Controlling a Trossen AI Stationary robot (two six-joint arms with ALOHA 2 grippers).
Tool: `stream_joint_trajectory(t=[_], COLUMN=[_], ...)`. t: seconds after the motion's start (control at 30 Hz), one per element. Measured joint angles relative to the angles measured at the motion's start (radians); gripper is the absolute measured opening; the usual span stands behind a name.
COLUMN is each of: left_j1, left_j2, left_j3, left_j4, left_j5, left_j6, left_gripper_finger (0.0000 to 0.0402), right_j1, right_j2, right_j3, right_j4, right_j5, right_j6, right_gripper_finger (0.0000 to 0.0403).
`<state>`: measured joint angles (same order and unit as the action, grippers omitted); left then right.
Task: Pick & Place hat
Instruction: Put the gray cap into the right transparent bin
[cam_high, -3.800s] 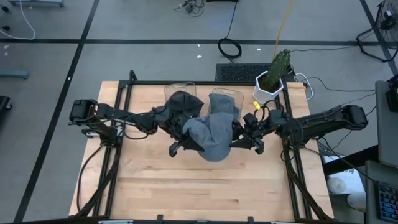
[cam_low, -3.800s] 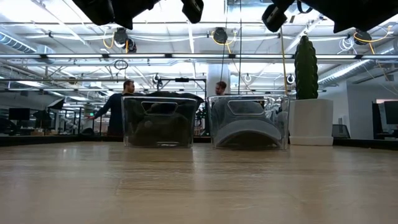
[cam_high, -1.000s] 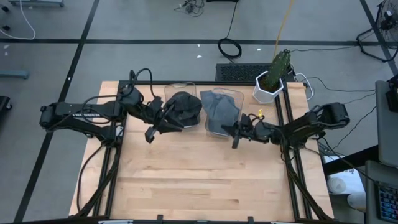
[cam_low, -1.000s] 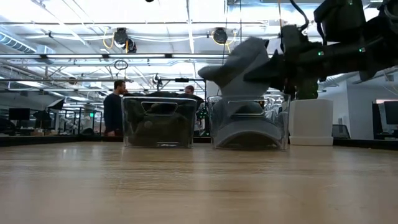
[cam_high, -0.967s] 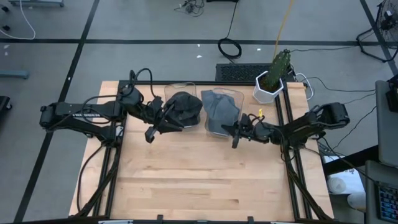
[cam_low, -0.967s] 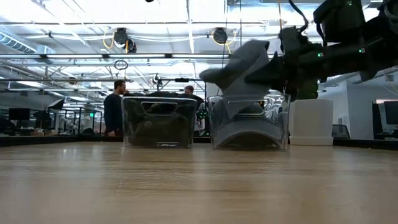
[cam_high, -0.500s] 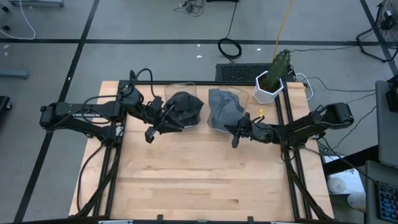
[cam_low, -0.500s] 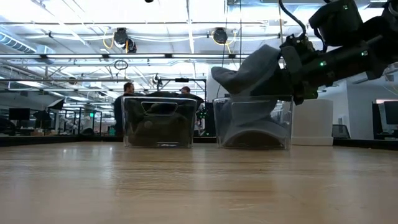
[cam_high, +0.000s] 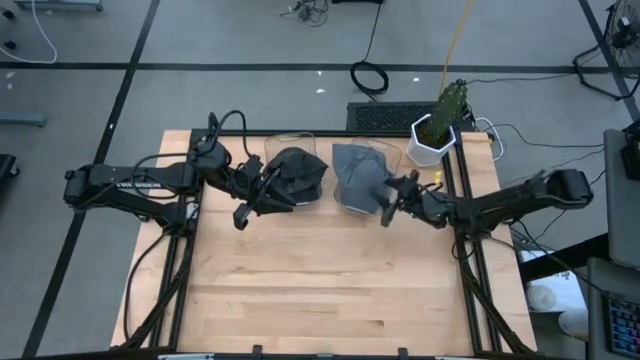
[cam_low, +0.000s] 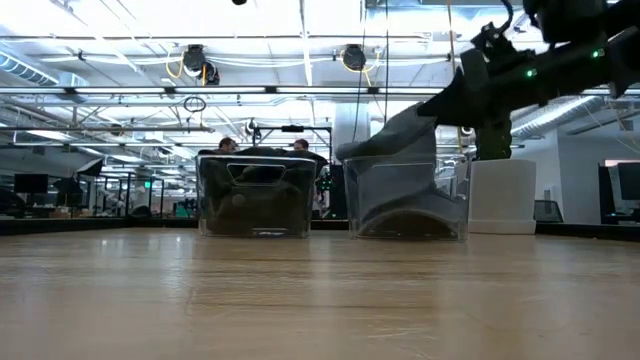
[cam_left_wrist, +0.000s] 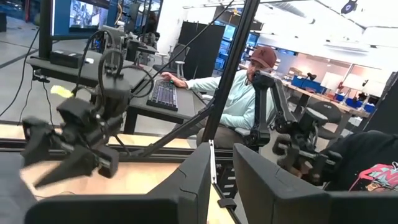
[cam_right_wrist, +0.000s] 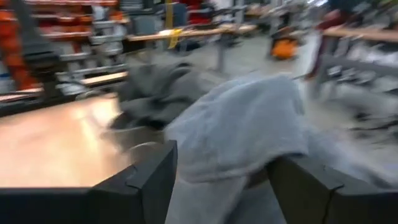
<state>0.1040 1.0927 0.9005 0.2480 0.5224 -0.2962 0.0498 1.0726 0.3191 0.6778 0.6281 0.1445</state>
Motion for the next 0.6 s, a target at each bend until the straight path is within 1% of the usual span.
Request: stream_joint_trajectory(t=[0.13,0.2,0.3,0.37,0.43,0.53,0.6], left_j1=[0.0,0.0,0.0,0.0,0.0,0.0,0.0], left_j2=[0.0,0.0,0.0,0.0,0.0,0.0,0.0], left_j3=[0.0,0.0,0.0,0.0,0.0,0.0,0.0], left_j4=[0.0,0.001,0.001,0.0,-0.002,-0.013,-0.014], left_j5=[0.0,0.0,0.0,0.0,0.0,0.0,0.0], left_j6=[-0.002,-0.002,0.003,0.003,0.003,0.002,0.002], left_gripper_finger=[0.0076,0.0076,0.0076,0.0076,0.0076,0.0076,0.0076], right_j1=[0.0,0.002,0.023,0.04,0.051,0.064,0.066], right_j2=[-0.093,-0.133,-0.168,-0.176,-0.18,-0.174,-0.159], right_j3=[0.0,0.007,0.047,0.066,0.079,0.094,0.12], right_j4=[-0.042,-0.04,-0.038,-0.048,-0.099,-0.137,-0.181], right_j5=[0.125,0.155,0.162,0.161,0.168,0.221,0.198], right_j6=[-0.094,-0.149,-0.228,-0.244,-0.264,-0.296,-0.326], right_gripper_finger=[0.0217,0.021,0.0201,0.0198,0.0197,0.0196,0.0188])
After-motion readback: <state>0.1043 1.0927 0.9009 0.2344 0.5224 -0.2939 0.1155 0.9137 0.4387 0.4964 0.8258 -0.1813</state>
